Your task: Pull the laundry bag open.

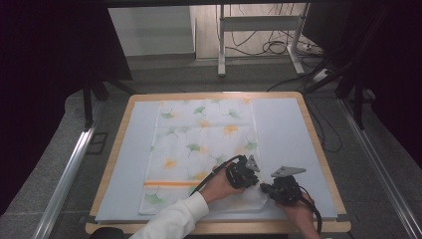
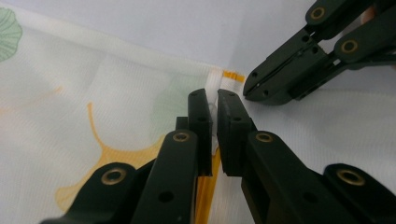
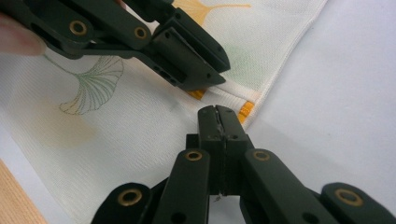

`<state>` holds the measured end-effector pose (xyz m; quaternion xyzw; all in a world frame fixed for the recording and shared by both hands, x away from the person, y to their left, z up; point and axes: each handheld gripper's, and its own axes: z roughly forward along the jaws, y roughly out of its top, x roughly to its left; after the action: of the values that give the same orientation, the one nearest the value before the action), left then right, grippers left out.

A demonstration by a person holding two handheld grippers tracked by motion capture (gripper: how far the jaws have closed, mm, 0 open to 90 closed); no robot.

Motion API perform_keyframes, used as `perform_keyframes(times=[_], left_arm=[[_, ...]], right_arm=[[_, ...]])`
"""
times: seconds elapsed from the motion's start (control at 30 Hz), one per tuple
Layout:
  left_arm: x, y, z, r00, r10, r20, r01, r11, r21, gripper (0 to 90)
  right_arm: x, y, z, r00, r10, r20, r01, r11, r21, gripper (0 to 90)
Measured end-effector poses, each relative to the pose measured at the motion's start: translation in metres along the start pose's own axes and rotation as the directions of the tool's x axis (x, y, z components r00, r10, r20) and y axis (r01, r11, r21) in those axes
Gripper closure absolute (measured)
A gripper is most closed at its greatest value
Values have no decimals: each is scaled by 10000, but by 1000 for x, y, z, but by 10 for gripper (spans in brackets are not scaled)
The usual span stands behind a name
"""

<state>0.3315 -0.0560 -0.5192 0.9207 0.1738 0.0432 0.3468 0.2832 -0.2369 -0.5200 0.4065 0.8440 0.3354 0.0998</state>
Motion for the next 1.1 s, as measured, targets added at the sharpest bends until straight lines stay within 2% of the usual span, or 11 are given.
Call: perform_keyframes(times=[0.47,0.87,1.1], left_arm=[[1,-3,-2,9999,-123,111,123,9999,14,866],[1,-3,-3,9998,30,198,-31,10000,86,896],[1,-3,-3,9997,-48,243,46,9999,89,897]], right_arm=[[-1,0,0,10000,-56,-56,56,10000,-21,898],[-1,0,0,9999,-85,-99,85,10000,-14,898],[-1,0,0,9999,-141,-98,141,9999,-22,898]])
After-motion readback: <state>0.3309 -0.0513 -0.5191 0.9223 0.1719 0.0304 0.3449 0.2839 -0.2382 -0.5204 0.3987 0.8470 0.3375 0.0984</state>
